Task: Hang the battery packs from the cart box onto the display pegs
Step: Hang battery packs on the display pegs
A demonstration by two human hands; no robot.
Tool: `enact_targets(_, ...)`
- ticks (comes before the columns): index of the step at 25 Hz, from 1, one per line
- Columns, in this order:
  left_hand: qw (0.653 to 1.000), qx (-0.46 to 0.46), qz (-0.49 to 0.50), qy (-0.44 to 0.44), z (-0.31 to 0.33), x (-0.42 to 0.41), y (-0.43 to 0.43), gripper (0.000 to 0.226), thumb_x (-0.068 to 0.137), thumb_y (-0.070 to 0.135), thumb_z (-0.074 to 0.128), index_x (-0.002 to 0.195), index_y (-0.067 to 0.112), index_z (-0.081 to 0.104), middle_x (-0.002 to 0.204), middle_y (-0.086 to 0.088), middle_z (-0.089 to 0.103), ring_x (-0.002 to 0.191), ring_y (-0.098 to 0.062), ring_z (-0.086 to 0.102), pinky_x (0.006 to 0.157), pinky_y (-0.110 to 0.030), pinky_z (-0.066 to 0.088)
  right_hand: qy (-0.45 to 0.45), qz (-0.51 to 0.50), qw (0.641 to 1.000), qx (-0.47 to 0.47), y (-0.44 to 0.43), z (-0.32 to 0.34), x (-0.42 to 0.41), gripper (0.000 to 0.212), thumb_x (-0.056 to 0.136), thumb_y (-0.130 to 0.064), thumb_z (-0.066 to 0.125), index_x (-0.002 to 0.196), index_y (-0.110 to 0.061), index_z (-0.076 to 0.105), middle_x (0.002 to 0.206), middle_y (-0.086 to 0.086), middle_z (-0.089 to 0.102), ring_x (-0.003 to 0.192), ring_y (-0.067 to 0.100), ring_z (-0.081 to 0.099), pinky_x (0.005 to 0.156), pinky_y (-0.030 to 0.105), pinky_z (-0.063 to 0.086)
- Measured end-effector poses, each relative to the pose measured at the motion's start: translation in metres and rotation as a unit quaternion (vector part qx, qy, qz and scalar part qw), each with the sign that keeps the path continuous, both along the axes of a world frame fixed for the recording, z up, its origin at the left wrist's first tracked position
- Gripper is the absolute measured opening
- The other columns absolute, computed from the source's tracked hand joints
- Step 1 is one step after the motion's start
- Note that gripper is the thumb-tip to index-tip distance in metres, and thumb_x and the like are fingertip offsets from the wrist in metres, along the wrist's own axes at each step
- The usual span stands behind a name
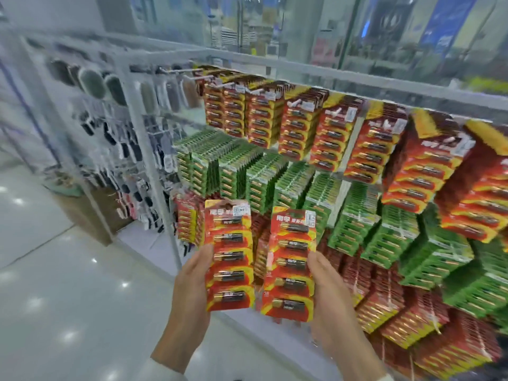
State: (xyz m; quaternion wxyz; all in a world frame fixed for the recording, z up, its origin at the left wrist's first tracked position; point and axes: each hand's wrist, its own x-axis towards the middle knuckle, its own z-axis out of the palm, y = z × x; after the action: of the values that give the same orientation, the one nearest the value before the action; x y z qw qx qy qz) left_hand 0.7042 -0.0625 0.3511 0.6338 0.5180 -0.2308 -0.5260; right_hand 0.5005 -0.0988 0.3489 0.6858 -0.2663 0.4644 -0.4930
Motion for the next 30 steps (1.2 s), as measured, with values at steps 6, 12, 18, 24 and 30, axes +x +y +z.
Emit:
enact_targets(6, 0.998, 0.009, 0.063, 0.000, 0.006, 0.074, -0.058, 0.036, 0.099, 0.041, 0.060, 0.118, 0.013, 0.074, 0.102, -0.018, 0.079, 0.080, -0.037, 0.077, 0.068, -0.041, 0.061, 0.015, 0.048, 0.999, -0.021, -0.078, 0.010, 0.078, 0.056, 0.087, -0.052, 0.070, 0.137, -0.028, 0.059, 0.130, 0.002, 0.070, 0.115, 0.031, 0.070, 0.098, 0.059, 0.054)
enact_targets(12, 0.997, 0.006, 0.081, -0.013, 0.018, 0.146, -0.148, 0.042, 0.098, 0.046, 0.059, 0.113, 0.011, 0.075, 0.098, -0.020, 0.079, 0.074, -0.036, 0.077, 0.060, -0.038, 0.061, -0.022, 0.037, 0.999, -0.001, -0.171, 0.021, 0.152, 0.077, 0.081, -0.042, 0.074, 0.151, -0.025, 0.046, 0.138, 0.003, 0.063, 0.122, 0.035, 0.063, 0.103, 0.060, 0.050)
enact_targets(18, 0.997, -0.023, 0.068, -0.014, 0.036, 0.190, -0.214, 0.047, 0.088, 0.050, 0.064, 0.110, 0.011, 0.079, 0.100, -0.021, 0.078, 0.077, -0.037, 0.075, 0.069, -0.041, 0.058, -0.038, 0.006, 0.999, 0.021, -0.219, 0.033, 0.190, 0.071, 0.084, -0.041, 0.074, 0.148, -0.021, 0.050, 0.121, 0.004, 0.069, 0.111, 0.034, 0.067, 0.088, 0.056, 0.056)
enact_targets(24, 0.993, -0.082, 0.036, -0.073, 0.083, 0.215, -0.293, 0.034, 0.099, 0.042, 0.059, 0.110, 0.014, 0.076, 0.098, -0.016, 0.079, 0.077, -0.033, 0.077, 0.066, -0.041, 0.064, -0.010, -0.063, 0.998, 0.013, -0.245, 0.028, 0.210, 0.093, 0.061, -0.057, 0.078, 0.145, -0.026, 0.052, 0.145, 0.004, 0.057, 0.129, 0.036, 0.057, 0.108, 0.062, 0.045)
enact_targets(30, 0.992, -0.109, 0.002, -0.070, 0.104, 0.239, -0.346, 0.034, 0.101, 0.042, 0.058, 0.117, 0.016, 0.074, 0.103, -0.016, 0.079, 0.081, -0.035, 0.077, 0.070, -0.042, 0.062, -0.015, -0.122, 0.992, 0.020, -0.251, 0.038, 0.223, 0.068, 0.093, -0.028, 0.066, 0.155, -0.013, 0.040, 0.136, 0.014, 0.056, 0.089, 0.026, 0.061, 0.077, 0.046, 0.051)
